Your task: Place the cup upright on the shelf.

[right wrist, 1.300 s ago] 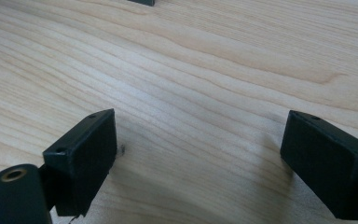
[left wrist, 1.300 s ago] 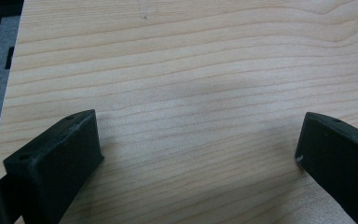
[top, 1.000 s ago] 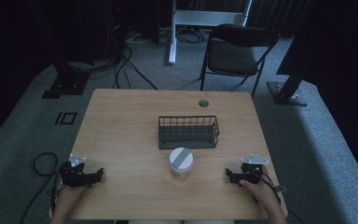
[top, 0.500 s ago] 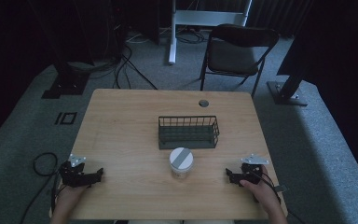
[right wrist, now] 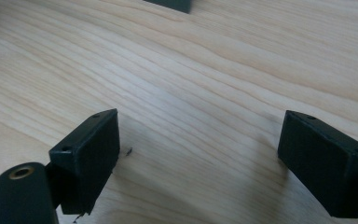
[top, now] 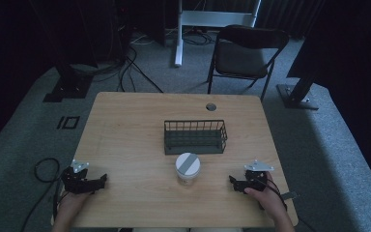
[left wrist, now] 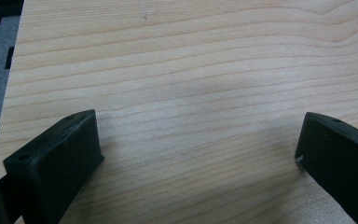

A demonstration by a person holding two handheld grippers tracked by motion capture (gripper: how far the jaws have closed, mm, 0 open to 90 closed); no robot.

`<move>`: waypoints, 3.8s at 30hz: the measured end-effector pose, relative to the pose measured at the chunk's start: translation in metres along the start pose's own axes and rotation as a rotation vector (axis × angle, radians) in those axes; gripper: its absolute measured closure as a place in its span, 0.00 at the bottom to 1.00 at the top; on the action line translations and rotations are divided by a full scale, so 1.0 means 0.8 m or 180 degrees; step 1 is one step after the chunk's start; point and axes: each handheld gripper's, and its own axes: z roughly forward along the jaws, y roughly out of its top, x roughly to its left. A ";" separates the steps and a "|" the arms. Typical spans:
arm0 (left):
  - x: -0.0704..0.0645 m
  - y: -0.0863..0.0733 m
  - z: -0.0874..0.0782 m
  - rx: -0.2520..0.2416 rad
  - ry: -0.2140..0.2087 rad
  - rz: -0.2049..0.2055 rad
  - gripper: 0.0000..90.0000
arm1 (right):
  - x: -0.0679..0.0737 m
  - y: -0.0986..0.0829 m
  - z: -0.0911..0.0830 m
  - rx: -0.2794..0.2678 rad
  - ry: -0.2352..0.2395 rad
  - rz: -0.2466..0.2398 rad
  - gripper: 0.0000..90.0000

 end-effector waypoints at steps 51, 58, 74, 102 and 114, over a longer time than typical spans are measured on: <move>0.000 0.000 0.000 0.0000 0.0000 -0.0001 0.00 | 0.077 0.026 0.013 -0.0341 0.0721 -0.0377 0.13; 0.000 0.000 0.000 0.0000 -0.0001 0.0000 0.00 | 0.094 0.030 0.014 -0.0366 0.0883 -0.0481 0.14; 0.000 0.000 0.000 0.0000 0.0000 0.0000 0.00 | 0.118 0.042 0.016 -0.0452 0.1083 -0.0594 0.15; 0.000 0.000 0.000 0.0001 -0.0001 -0.0001 0.00 | 0.150 0.057 0.035 -0.0685 0.1263 -0.0538 0.16; 0.000 0.000 0.000 0.0001 -0.0001 0.0000 0.00 | 0.154 0.065 0.039 -0.0808 0.1265 -0.0520 0.18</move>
